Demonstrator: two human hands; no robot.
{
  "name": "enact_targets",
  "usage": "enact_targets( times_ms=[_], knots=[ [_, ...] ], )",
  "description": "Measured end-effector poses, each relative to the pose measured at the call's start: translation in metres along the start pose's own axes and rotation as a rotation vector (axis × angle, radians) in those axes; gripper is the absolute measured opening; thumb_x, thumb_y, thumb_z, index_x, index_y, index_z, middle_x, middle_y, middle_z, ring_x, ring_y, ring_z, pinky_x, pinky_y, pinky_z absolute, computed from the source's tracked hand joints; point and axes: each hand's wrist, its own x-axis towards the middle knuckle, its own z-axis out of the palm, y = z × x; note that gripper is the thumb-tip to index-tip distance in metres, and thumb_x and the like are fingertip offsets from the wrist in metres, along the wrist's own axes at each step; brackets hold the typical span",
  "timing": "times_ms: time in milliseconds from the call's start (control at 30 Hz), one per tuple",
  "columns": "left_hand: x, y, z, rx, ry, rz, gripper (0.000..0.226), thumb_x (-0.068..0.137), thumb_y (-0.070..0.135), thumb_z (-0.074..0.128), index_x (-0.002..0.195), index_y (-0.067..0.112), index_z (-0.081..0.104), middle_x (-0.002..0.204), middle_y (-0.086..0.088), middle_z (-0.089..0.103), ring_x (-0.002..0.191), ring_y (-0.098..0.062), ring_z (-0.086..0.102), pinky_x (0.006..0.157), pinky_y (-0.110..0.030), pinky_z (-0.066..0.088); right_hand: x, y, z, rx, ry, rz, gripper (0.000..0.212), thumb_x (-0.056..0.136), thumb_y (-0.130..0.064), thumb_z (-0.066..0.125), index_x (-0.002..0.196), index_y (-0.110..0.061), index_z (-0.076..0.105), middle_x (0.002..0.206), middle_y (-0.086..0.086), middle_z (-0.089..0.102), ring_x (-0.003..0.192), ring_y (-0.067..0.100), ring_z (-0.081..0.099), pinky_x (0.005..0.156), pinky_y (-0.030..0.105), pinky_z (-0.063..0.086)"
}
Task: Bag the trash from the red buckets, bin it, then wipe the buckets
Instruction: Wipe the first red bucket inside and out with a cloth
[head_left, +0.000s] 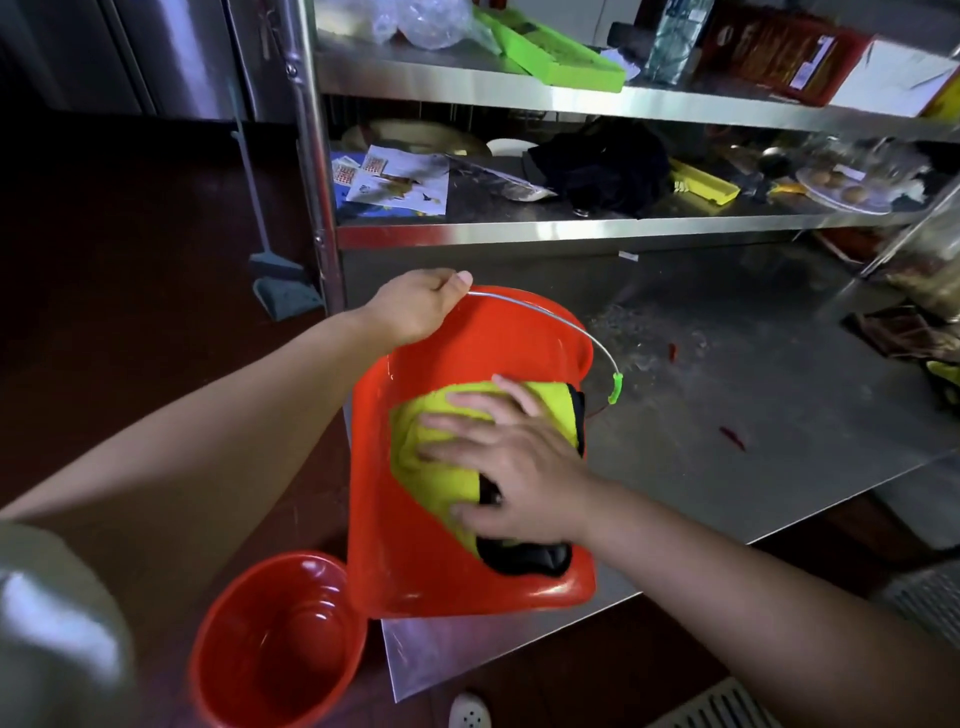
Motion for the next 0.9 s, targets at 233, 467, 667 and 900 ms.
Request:
enact_targets(
  times_ms=[233,467,667,900],
  knots=[
    [-0.004,-0.009,-0.005,-0.159,-0.013,0.043,0.032,0.094,0.051,0.044,0.073,0.030,0.057,0.074,0.010,0.058,0.083,-0.015,0.054,0.081,-0.030,0.042,0.046,0.062,-0.014,0.095,0.054,0.256,0.055,0.081,-0.050,0.043,0.133,-0.036,0.050,0.148,-0.018,0.035,0.140,0.011,0.022,0.111,0.044,0.018],
    [-0.008,-0.020,-0.007,-0.267,0.104,-0.093,0.048,0.091,0.057,0.046,0.115,0.019,0.065,0.111,0.000,0.063,0.107,-0.015,0.055,0.098,-0.029,0.041,0.025,0.030,-0.001,0.064,0.099,0.174,0.061,0.080,-0.065,0.045,0.134,-0.037,0.049,0.150,-0.015,0.033,0.144,0.014,0.017,0.116,0.050,0.008],
    [-0.014,-0.020,-0.010,-0.311,0.197,-0.217,0.035,0.097,0.045,0.040,0.088,0.019,0.061,0.092,-0.005,0.059,0.094,-0.023,0.055,0.082,-0.024,0.036,-0.026,-0.026,0.010,0.065,0.050,0.009,0.061,0.071,-0.065,0.056,0.126,-0.037,0.057,0.147,-0.015,0.039,0.144,0.017,0.020,0.113,0.058,0.009],
    [-0.010,0.005,-0.003,0.221,0.393,0.035,0.044,0.097,0.027,0.044,0.137,0.010,0.038,0.138,-0.012,0.043,0.128,-0.032,0.034,0.105,-0.040,0.027,-0.046,-0.041,0.011,0.081,0.008,-0.042,0.054,0.074,-0.055,0.057,0.124,-0.038,0.056,0.146,-0.016,0.040,0.144,0.015,0.018,0.110,0.060,0.011]
  ],
)
